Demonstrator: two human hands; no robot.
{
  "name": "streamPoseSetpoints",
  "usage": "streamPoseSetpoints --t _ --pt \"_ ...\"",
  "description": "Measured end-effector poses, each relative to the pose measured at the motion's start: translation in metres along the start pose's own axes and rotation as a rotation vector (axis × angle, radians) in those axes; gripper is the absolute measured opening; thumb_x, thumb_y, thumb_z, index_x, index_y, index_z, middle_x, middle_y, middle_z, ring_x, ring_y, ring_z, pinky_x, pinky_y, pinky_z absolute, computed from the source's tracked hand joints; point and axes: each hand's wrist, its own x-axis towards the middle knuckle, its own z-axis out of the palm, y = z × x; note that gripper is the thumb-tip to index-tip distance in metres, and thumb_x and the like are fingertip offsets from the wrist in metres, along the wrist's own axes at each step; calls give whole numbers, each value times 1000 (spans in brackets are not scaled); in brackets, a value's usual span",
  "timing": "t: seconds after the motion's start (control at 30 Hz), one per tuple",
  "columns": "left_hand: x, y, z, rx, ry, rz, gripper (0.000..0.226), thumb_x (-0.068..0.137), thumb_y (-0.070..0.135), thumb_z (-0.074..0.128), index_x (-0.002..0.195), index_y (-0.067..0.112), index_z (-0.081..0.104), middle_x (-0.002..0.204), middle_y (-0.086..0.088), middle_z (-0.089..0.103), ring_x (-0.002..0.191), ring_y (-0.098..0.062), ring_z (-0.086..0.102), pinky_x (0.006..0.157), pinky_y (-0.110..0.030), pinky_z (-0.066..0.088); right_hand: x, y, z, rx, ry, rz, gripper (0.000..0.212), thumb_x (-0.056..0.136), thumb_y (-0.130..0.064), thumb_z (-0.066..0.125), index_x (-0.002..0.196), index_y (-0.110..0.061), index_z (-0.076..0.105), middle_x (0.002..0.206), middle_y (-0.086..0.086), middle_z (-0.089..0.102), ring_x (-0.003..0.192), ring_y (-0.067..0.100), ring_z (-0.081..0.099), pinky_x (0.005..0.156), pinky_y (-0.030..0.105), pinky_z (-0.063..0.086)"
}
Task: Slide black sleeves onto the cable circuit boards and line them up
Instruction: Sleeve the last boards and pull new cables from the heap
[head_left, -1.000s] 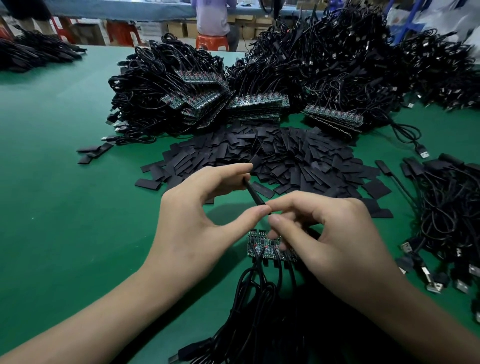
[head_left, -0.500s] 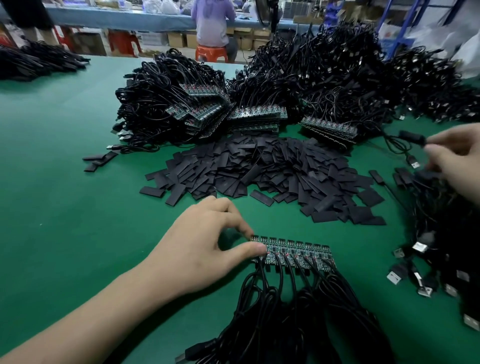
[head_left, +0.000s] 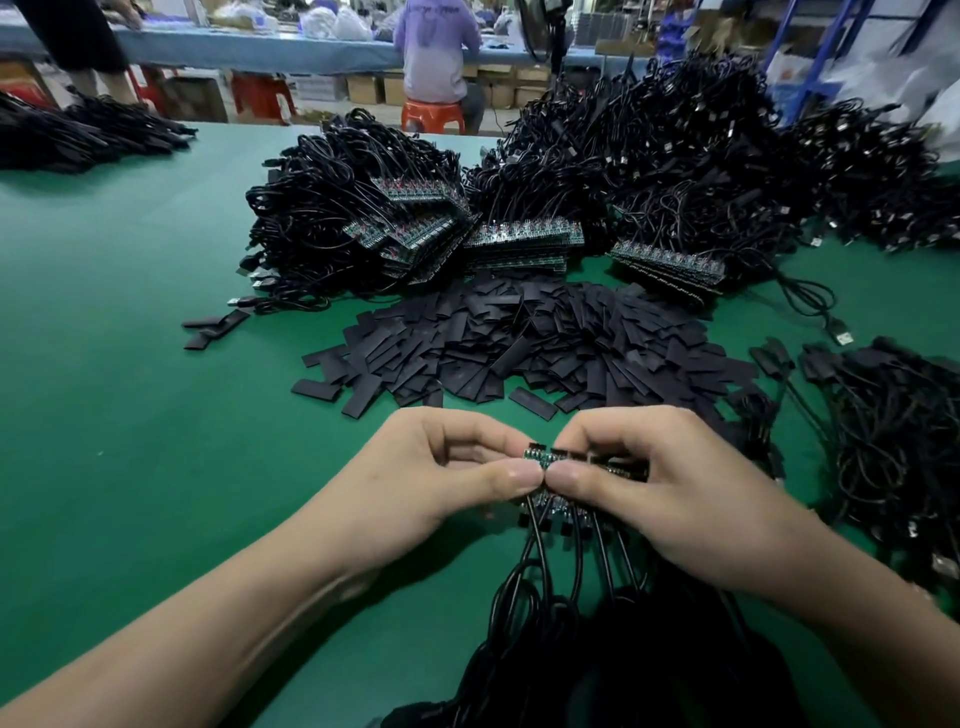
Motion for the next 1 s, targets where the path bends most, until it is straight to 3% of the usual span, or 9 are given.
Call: streamPoseSetpoints --t 0.13,0.23,0.37,0.53,0.67,0.73,0.8,0.87,1.0 --pt "1 1 -1 -164 -51 -92 12 70 14 80 82 15 81 74 -3 74 58 -8 63 58 -18 53 1 7 3 184 -52 -16 14 97 -27 70 84 -25 72 77 -8 70 73 1 61 69 23 45" --pt "2 0 0 -200 -82 -122 14 70 12 83 84 12 82 77 -5 75 59 -8 63 59 -17 53 2 8 5 367 -103 -17 15 95 -22 70 81 -25 73 76 -10 71 72 -2 61 69 12 43" --pt "4 -4 2 -262 -125 -139 16 73 10 81 89 9 81 83 -6 75 65 -9 65 62 -17 54 2 12 5 511 -158 16 11 92 -30 69 85 -24 75 87 2 75 81 10 64 77 18 48" --pt "3 -2 -1 -257 -42 -47 13 68 13 81 80 15 80 77 -7 75 64 -13 68 66 -23 57 -2 17 0 335 -193 115 15 96 -37 68 92 -25 75 92 1 76 84 9 67 82 29 52" --pt "5 -3 -1 -32 113 181 16 63 16 91 72 21 78 80 4 70 77 -10 63 76 -19 52 -5 8 8 98 64 57 22 86 -57 66 104 -47 72 105 -23 71 102 -2 65 90 30 48" --pt "6 -6 1 54 102 267 10 69 17 84 69 23 76 80 6 64 78 -8 59 73 -16 47 -4 1 16 123 83 32 23 83 -58 66 99 -43 74 101 -19 72 102 3 65 93 35 49" --pt "6 -7 0 71 72 307 6 77 22 82 73 22 76 82 8 64 78 -6 59 74 -14 47 -3 -3 23 235 26 11 19 88 -49 69 94 -33 77 93 -11 76 94 13 70 93 46 52" --pt "9 -9 -6 145 132 338 19 90 37 70 86 22 79 84 14 69 78 -1 60 73 -12 47 -5 -4 22 414 -59 -17 18 94 -39 69 93 -23 78 90 -5 80 89 22 74 89 45 56" --pt "18 -17 -27 906 484 389 28 93 48 63 110 31 77 98 14 67 96 -8 60 84 -27 47 -11 -12 6 859 -230 -61 19 95 -32 66 94 -17 78 83 5 78 70 15 74 62 23 57"
